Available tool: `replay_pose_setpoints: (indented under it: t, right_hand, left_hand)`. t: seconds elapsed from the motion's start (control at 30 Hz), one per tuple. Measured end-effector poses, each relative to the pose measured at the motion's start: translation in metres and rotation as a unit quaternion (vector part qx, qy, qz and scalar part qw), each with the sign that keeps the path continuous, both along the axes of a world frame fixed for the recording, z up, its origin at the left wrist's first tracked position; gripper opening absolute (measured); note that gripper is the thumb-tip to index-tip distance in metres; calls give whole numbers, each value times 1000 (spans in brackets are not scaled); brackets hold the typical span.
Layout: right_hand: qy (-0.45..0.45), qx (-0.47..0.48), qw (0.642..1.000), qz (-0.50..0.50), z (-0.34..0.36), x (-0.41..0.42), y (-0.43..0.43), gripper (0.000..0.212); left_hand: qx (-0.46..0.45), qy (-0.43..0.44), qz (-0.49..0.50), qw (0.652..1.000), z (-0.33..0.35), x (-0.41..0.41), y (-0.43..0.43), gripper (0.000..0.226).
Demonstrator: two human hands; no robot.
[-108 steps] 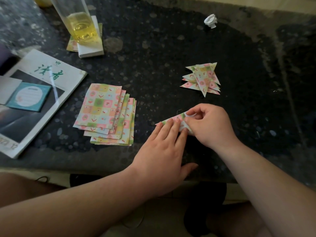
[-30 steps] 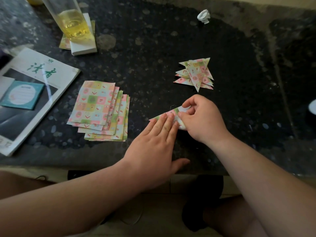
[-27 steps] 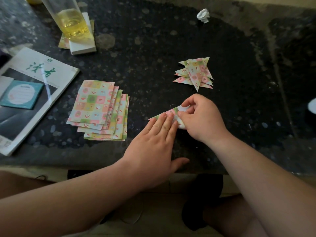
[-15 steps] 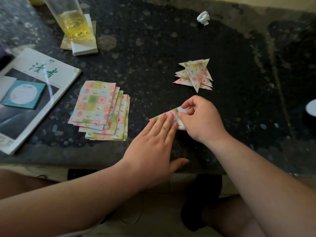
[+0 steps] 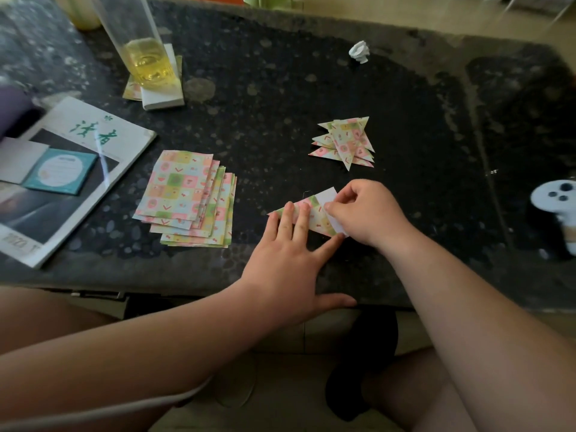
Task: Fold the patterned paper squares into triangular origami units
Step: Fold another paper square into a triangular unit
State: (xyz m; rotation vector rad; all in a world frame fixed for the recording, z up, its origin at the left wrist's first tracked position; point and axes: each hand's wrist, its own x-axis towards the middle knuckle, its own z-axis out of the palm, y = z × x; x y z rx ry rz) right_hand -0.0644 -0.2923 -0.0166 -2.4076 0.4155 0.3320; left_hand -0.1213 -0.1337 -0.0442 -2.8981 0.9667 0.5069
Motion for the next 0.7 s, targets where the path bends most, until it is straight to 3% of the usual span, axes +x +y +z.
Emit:
replay_pose_setpoints:
  t: [0.13, 0.3, 0.7]
  right_hand:
    - [44, -20, 998, 31, 4, -5, -5, 8]
    - [57, -37, 996, 65, 5, -7, -3, 26]
    - [88, -135, 982, 99, 7, 2, 12, 44]
  left_hand:
    - [22, 8, -6, 1000, 2, 0, -2, 103]
    - [-29, 72, 39, 996, 14, 14, 15, 115]
    - [-12, 45, 47, 998, 12, 24, 32, 97]
